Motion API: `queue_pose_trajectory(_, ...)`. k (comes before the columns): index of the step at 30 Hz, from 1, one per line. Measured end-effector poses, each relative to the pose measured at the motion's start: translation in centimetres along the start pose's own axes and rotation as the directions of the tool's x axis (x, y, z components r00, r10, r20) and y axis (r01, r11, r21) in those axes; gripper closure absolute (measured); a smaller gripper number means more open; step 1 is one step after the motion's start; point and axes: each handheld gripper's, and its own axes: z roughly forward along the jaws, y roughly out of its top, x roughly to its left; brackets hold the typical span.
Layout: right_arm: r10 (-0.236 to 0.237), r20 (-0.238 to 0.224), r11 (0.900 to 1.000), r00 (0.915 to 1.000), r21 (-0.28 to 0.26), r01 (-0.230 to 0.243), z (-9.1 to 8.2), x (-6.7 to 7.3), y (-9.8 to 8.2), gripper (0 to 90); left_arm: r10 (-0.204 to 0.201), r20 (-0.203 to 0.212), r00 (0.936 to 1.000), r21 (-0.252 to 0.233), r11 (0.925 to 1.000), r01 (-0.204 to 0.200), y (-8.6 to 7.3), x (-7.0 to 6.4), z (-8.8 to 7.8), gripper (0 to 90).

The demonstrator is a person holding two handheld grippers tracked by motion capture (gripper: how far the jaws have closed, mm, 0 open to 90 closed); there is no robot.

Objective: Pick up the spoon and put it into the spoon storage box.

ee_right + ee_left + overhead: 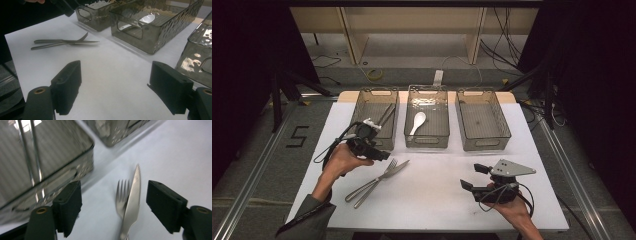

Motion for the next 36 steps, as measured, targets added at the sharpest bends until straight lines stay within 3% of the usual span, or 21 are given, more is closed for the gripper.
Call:
queue_pose_trajectory(5, -0.007, -0.001, 1.0, 1.0, -0.001, 0.007, 0.0, 0.1, 0.1, 26.4, -0.016, 0.004, 0.9999, 0.02, 0.9997, 0.016, -1.5, 0.4, -0.1, 24.9)
queue_pose_trajectory(10, -0.006, -0.002, 1.0, 1.0, 0.001, 0.006, 0.0, 0.1, 0.0, 26.4, -0.017, -0.018, 0.9997, 0.041, 0.999, 0.017, -2.5, 0.6, 0.0, 24.5)
queue_pose_trajectory(15, -0.005, -0.003, 1.0, 1.0, 0.004, 0.005, 0.0, 0.1, 0.0, 26.4, -0.003, -0.01, 0.9999, 0.06, 0.9982, 0.004, -2.8, 0.5, -0.1, 25.3)
queue_pose_trajectory(20, -0.007, -0.004, 1.0, 1.0, 0.011, 0.007, 0.1, 0.1, 0.0, 26.3, 0.004, -0.034, 0.9994, 0.088, 0.9961, -0.001, -3.2, 0.4, 0.0, 26.8)
queue_pose_trajectory(24, -0.002, -0.003, 1.0, 1.0, 0.007, 0.002, 0.0, 0.0, 0.0, 26.3, -0.002, -0.024, 0.9997, 0.102, 0.9948, 0.004, -3.6, 0.0, 0.0, 28.9)
queue_pose_trajectory(29, 0.0, -0.001, 1.0, 1.0, 0.009, 0.0, 0.0, -0.1, 0.0, 26.3, 0.019, -0.005, 0.9998, 0.126, 0.9918, -0.019, -4.1, -0.2, 0.2, 29.8)
queue_pose_trajectory(36, 0.002, 0.0, 1.0, 1.0, 0.007, -0.002, 0.0, -0.1, -0.1, 26.3, 0.044, -0.027, 0.9987, 0.168, 0.985, -0.039, -4.6, -0.7, 0.2, 32.0)
